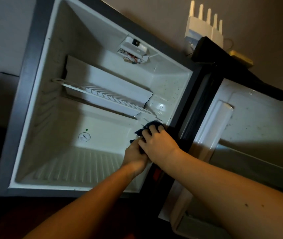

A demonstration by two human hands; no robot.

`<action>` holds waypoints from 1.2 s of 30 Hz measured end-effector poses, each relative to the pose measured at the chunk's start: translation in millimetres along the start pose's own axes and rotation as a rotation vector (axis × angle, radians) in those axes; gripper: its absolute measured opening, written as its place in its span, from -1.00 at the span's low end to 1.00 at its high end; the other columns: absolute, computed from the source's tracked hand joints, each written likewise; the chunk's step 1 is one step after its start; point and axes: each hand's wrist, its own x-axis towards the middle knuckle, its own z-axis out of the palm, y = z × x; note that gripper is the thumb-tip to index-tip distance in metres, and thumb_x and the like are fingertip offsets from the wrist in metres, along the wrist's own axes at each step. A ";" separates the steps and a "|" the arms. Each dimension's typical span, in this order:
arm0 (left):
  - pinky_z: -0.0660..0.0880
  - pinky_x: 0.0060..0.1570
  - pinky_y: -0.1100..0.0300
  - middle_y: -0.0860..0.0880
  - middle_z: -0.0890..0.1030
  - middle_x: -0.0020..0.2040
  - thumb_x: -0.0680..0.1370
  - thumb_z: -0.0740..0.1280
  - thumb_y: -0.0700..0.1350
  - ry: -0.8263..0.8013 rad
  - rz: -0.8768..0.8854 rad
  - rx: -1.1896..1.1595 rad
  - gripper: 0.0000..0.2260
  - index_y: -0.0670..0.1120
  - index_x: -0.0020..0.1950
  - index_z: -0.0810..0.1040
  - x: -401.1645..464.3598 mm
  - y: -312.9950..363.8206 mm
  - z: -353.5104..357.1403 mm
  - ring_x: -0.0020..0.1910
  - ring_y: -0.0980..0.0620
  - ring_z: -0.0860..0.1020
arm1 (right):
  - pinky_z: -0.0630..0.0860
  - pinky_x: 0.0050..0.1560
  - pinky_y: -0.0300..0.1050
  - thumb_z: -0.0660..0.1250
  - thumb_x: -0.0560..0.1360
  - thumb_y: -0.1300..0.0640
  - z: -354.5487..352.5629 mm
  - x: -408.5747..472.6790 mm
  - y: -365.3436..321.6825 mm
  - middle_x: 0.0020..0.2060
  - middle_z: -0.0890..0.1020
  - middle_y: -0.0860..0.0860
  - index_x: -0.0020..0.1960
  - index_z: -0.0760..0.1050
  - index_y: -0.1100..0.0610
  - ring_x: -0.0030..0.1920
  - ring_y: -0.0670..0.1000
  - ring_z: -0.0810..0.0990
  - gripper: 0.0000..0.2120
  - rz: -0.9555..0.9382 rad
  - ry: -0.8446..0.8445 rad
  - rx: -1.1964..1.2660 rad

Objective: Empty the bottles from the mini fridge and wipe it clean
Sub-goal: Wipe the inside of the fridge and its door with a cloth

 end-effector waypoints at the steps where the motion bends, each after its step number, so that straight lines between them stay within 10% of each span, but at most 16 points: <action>1: 0.37 -0.41 0.53 0.13 0.50 -0.20 0.53 0.29 -0.27 0.002 -0.001 0.005 -0.85 -0.06 0.04 0.47 -5.2 2.1 -0.2 -0.27 0.23 0.47 | 0.26 0.34 0.19 0.15 0.62 0.07 -0.8 -4.2 -0.6 0.43 0.24 0.23 0.47 0.20 0.16 0.40 0.30 0.22 -0.55 0.004 0.000 0.013; 15: 0.63 -0.07 0.06 -0.04 0.67 -0.12 0.51 0.31 -0.24 -0.127 -0.084 -0.087 -0.84 0.03 -0.04 0.55 -32.9 14.2 -10.8 -0.13 0.00 0.65 | 0.36 0.29 0.17 0.34 0.51 0.13 -12.0 -32.3 -2.2 0.40 0.31 0.19 0.47 0.22 0.12 0.40 0.31 0.26 -0.42 0.062 -0.042 0.370; 23: 0.54 -0.23 0.23 -0.15 0.64 -0.05 0.53 0.26 -0.29 0.127 -0.191 -0.427 -0.83 -0.08 0.07 0.50 -16.5 38.8 -34.1 -0.11 -0.03 0.65 | 0.52 0.12 -0.08 0.33 0.52 0.17 -16.8 -30.3 -1.1 0.21 0.39 0.06 0.33 0.30 0.09 0.11 0.07 0.51 -0.59 0.420 0.440 1.217; 32: 0.61 -0.08 0.16 -0.02 0.66 0.01 0.51 0.32 -0.31 0.099 -0.048 -0.272 -0.73 -0.02 0.13 0.52 -10.5 48.2 -36.6 -0.05 0.05 0.66 | 0.59 0.09 0.08 0.27 0.37 -0.20 -25.4 -10.8 -9.6 0.13 0.51 0.04 0.16 0.33 -0.11 0.08 0.06 0.58 -0.59 0.640 0.199 2.180; 36: 0.59 -0.04 0.22 0.04 0.68 0.01 0.48 0.27 -0.37 -0.074 0.072 -0.048 -0.60 0.02 0.20 0.57 -5.8 50.7 -38.8 0.00 0.10 0.64 | 0.62 0.03 0.04 0.33 0.51 0.08 -17.7 -4.9 -2.2 0.04 0.58 0.04 0.22 0.36 -0.03 0.01 0.05 0.61 -0.69 0.883 0.365 2.244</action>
